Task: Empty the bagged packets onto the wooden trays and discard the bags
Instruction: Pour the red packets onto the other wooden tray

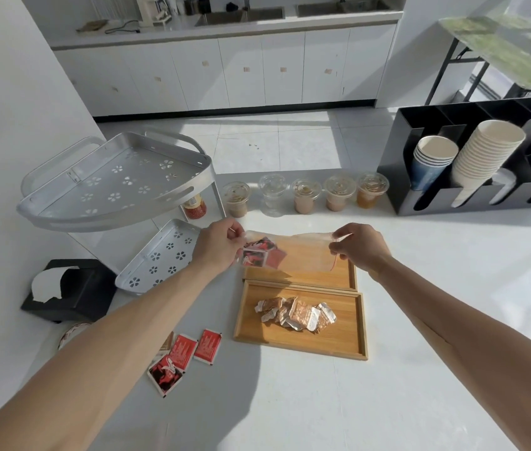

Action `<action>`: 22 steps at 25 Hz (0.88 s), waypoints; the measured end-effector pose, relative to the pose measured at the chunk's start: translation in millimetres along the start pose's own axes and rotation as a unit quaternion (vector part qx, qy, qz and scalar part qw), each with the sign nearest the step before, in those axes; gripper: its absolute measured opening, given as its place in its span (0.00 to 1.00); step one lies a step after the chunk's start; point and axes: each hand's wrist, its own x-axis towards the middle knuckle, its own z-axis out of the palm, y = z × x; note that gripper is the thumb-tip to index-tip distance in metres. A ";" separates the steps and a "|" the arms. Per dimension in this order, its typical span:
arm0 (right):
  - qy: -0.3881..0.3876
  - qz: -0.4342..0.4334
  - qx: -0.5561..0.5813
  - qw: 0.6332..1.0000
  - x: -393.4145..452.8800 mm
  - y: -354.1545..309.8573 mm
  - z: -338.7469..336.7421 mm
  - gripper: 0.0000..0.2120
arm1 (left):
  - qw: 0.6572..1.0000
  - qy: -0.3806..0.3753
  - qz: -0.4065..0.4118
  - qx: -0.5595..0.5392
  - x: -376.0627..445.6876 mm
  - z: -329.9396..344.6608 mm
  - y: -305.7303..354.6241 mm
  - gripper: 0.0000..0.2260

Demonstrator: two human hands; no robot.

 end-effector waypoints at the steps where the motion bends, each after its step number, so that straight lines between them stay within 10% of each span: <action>1: -0.006 0.013 0.003 1.000 7.2 5.4 4.0 0.11 | 1.000 -0.001 0.008 0.025 6.1 2.8 0.6 0.06; 22: -0.067 0.139 0.156 0.976 47.5 37.3 45.4 0.17 | 0.990 -0.063 0.068 0.109 52.6 7.4 62.1 0.07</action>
